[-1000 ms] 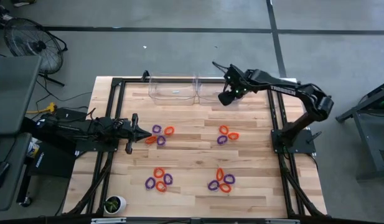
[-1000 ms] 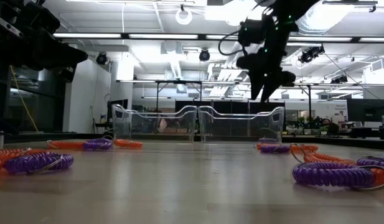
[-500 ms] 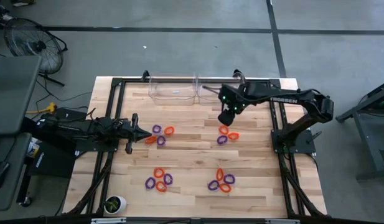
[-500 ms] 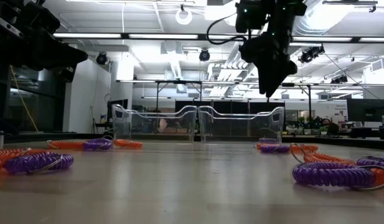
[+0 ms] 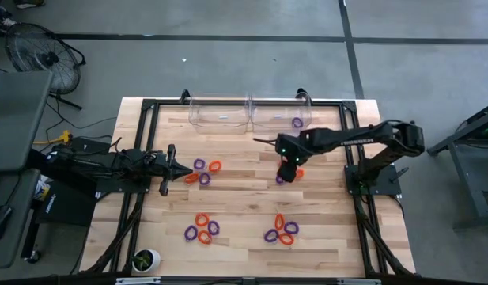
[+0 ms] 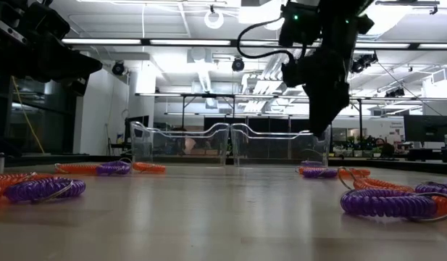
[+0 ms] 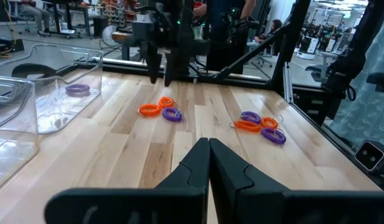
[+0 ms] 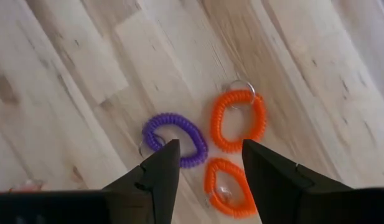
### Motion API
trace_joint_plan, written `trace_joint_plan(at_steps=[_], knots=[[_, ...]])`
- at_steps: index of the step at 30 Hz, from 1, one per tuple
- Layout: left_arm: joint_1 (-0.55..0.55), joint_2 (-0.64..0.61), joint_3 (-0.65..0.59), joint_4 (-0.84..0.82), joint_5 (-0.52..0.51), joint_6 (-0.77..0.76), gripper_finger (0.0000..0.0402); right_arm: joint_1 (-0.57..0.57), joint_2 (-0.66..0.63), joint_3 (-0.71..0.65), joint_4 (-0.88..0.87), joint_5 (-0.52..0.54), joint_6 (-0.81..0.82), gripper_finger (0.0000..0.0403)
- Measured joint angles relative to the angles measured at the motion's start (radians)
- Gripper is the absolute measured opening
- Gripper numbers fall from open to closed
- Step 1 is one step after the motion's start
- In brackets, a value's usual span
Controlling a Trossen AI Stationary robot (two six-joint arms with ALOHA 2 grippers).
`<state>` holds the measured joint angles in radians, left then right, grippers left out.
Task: Sort spring keychains
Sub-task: Put the orange spring keychain into the left transparent bin
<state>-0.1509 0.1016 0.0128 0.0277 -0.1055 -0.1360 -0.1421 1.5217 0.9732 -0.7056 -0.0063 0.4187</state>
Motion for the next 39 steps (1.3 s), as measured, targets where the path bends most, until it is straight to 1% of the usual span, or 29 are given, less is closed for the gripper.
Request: trace_joint_plan(at_steps=[3, 8, 12, 17, 23, 29, 34, 39], knots=[[0.0, 0.0, 0.0, 0.0, 0.0, 0.0, 0.0, 0.001, 0.031, -0.016, 0.032, 0.002, 0.021, 0.0173], [0.0, 0.0, 0.0, 0.0, 0.0, 0.0, 0.0, -0.02, 0.109, 0.006, 0.043, 0.021, 0.043, 0.018], [0.0, 0.0, 0.0, 0.0, 0.0, 0.0, 0.0, -0.037, 0.159, 0.024, 0.064, 0.019, 0.113, 0.0181], [0.0, 0.0, 0.0, 0.0, 0.0, 0.0, 0.0, -0.041, 0.213, 0.034, 0.065, -0.011, 0.197, 0.0182], [0.0, 0.0, 0.0, 0.0, 0.0, 0.0, 0.0, -0.041, 0.259, 0.035, 0.064, 0.002, 0.226, 0.0182], [0.0, 0.0, 0.0, 0.0, 0.0, 0.0, 0.0, -0.041, 0.273, 0.036, 0.074, 0.003, 0.241, 0.0181], [0.0, 0.0, 0.0, 0.0, 0.0, 0.0, 0.0, -0.042, 0.274, 0.036, 0.074, 0.0, 0.291, 0.0162], [0.0, 0.0, 0.0, 0.0, 0.0, 0.0, 0.0, -0.045, 0.275, 0.034, 0.069, -0.008, 0.299, 0.011]])
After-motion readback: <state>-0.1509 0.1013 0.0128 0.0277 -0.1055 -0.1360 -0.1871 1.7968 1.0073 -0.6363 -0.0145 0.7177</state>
